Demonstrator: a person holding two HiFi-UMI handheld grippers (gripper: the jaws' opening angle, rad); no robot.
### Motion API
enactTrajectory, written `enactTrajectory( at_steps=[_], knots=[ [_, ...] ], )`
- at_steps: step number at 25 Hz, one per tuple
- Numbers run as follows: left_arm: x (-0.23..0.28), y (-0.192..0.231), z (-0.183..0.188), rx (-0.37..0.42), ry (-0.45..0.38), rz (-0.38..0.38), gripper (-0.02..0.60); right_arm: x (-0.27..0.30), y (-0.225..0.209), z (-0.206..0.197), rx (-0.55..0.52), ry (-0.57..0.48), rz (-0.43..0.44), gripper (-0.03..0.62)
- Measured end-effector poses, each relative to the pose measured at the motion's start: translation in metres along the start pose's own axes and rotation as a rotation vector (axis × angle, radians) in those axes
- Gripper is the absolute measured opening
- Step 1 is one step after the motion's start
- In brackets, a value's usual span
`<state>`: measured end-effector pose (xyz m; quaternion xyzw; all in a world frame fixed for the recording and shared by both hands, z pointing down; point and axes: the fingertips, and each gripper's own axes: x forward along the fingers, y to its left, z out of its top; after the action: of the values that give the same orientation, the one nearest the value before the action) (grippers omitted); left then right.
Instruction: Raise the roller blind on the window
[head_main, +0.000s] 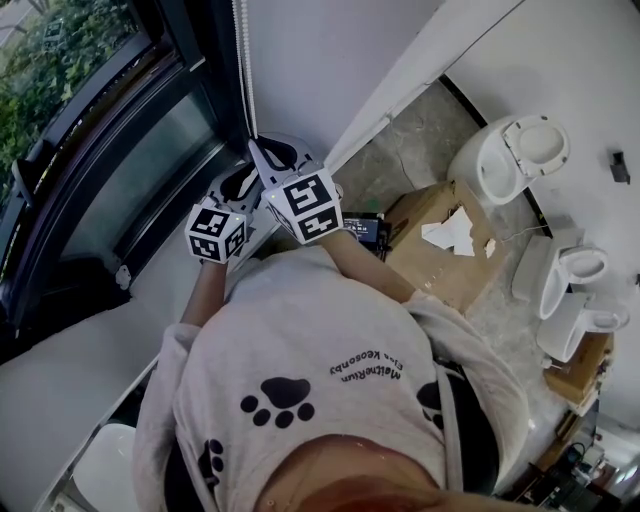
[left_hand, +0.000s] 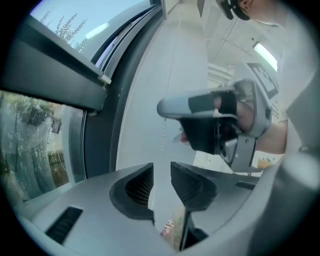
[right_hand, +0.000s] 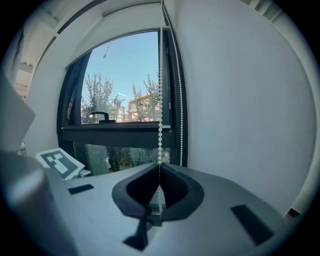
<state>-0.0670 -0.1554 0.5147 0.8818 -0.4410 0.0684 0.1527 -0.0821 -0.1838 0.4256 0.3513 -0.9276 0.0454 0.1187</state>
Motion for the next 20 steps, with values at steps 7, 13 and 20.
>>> enactTrajectory(
  at_steps=[7, 13, 20],
  knots=[
    [-0.03, 0.008, 0.08, 0.048, -0.122, 0.03, 0.106, -0.001, -0.005, -0.002, -0.005, -0.002, -0.007, 0.009],
    [-0.048, 0.0, 0.153, 0.076, -0.199, 0.006, 0.106, 0.0, -0.007, -0.003, -0.008, 0.001, -0.012, 0.009],
    [-0.053, -0.025, 0.216, 0.144, -0.253, -0.044, 0.106, 0.002, -0.002, -0.001, -0.009, -0.002, 0.0, 0.009]
  ],
)
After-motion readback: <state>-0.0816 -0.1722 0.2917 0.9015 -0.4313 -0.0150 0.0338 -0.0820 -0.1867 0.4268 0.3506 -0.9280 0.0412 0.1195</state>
